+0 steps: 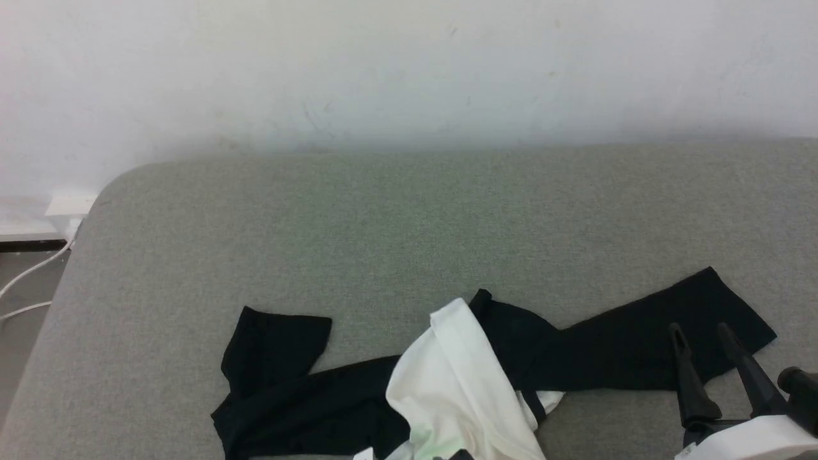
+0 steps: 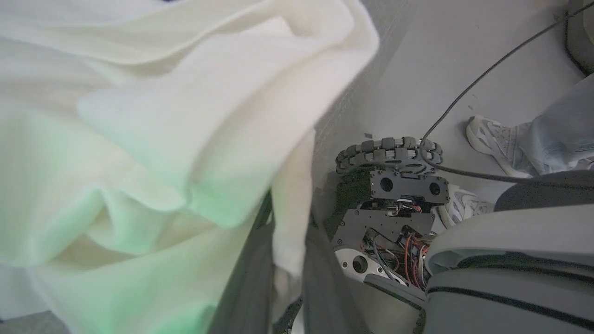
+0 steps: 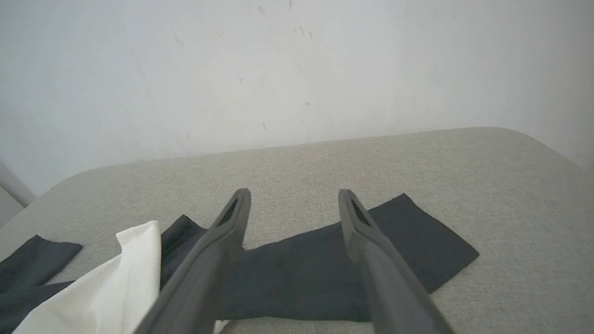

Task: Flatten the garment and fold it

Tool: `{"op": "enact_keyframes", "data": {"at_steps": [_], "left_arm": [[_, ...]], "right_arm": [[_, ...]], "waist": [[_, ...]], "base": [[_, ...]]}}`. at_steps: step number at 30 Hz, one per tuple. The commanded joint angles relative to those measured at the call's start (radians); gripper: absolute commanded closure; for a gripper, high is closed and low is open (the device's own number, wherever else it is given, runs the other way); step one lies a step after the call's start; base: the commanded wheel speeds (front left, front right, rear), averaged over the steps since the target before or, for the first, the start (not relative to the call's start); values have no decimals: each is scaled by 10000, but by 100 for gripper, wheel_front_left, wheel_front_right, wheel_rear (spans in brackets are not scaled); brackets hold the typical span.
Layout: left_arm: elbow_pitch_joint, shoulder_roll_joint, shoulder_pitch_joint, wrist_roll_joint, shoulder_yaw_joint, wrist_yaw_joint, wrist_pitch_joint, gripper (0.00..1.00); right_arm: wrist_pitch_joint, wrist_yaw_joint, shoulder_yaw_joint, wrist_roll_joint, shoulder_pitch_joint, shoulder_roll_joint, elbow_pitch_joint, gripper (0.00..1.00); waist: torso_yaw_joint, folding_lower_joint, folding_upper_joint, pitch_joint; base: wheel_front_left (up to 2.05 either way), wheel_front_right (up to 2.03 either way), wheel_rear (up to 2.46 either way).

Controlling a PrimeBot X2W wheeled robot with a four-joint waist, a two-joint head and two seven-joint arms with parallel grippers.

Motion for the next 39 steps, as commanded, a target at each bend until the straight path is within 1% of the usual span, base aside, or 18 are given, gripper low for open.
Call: {"op": "enact_keyframes", "data": {"at_steps": [1, 2, 7, 9, 12, 14, 16, 18, 20, 23, 26, 27, 28, 29, 31, 34, 36, 39], "left_arm": [[122, 25, 109, -53, -30, -32, 13, 75], [175, -15, 182, -98, 28, 33, -110, 0], [-132, -123, 271, -25, 690, 484, -1350, 0], [-478, -140, 299, 2, 1154, 812, -1996, 0], [-836, -8, 301, 78, 1913, 1447, -2696, 0], [-782, 161, 284, 39, 2364, 1829, -2836, 0], [-600, 285, 268, -143, 2718, 2085, -2771, 0], [-316, 396, 216, -412, 2930, 2140, -2517, 0], [73, 441, 128, -719, 3030, 2069, -2174, 0], [775, 439, -24, -1122, 3022, 1881, -1581, 0], [1343, 300, -152, -1601, 3017, 1567, -1129, 0], [1472, 262, -213, -1697, 3003, 1452, -1043, 46], [1554, 199, -267, -1803, 3008, 1324, -1019, 95], [1626, 140, -317, -1887, 3009, 1218, -1000, 100], [1699, 39, -440, -1984, 2997, 1038, -990, 100], [1575, -28, -783, -1643, 2936, 945, -1316, 100], [1297, -48, -1102, -1134, 2730, 912, -1547, 100], [580, -347, -1390, -705, 2200, 636, -1570, 100]], "right_arm": [[-67, -9, 32, 43, -70, 20, 31, 0], [-66, -9, 48, 35, -90, 20, 42, 0], [-74, -9, 34, 5, -95, 20, 95, 0], [-70, -9, 33, 8, -76, 20, 117, 0], [-67, -9, -2, 19, -36, 20, 116, 0], [-62, -9, -11, 28, -23, 20, 112, 0], [-41, -9, 17, 26, -21, 20, 115, 0], [-21, -9, 35, 29, -19, 20, 112, 0], [4, -9, 48, 26, -17, 20, 109, 0], [48, -9, 118, 11, -28, 20, 121, 0], [71, -9, 153, 26, -27, 20, 107, 0], [76, -9, 151, 28, -30, 20, 101, 0], [79, -9, 143, 26, -36, 20, 99, 0], [87, -9, 126, 31, -35, 20, 104, 0], [89, -9, 85, 39, -39, 20, 103, 0], [84, -9, 42, 42, -64, 20, 105, 0], [75, -9, -5, 43, -79, 20, 118, 0], [70, -9, -86, 34, -105, 20, 148, 0]], "waist": [[43, 0, -1, 58], [51, 0, -1, 73], [127, 0, -1, 28], [142, 0, -1, -41], [179, 0, -1, -114], [202, 0, -1, -147], [205, 0, -1, -174], [217, 0, -1, -187], [220, 0, -1, -183], [162, 0, -1, -196], [86, 0, -1, -170], [58, 0, -1, -147], [28, 0, -1, -122], [9, 0, -1, -108], [-16, 0, -1, -69], [-47, 0, -1, -37], [-43, 0, -1, -36], [-7, 0, -1, -60]], "base": [[0, 0, 0], [0, 0, 0], [0, 0, 0], [0, 0, 0], [0, 0, 0], [0, 0, 0], [0, 0, 0], [0, 0, 0], [0, 0, 0], [0, 0, 0], [0, 0, 0], [0, 0, 0], [0, 0, 0], [0, 0, 0], [0, 0, 0], [0, 0, 0], [0, 0, 0], [0, 0, 0]]}}
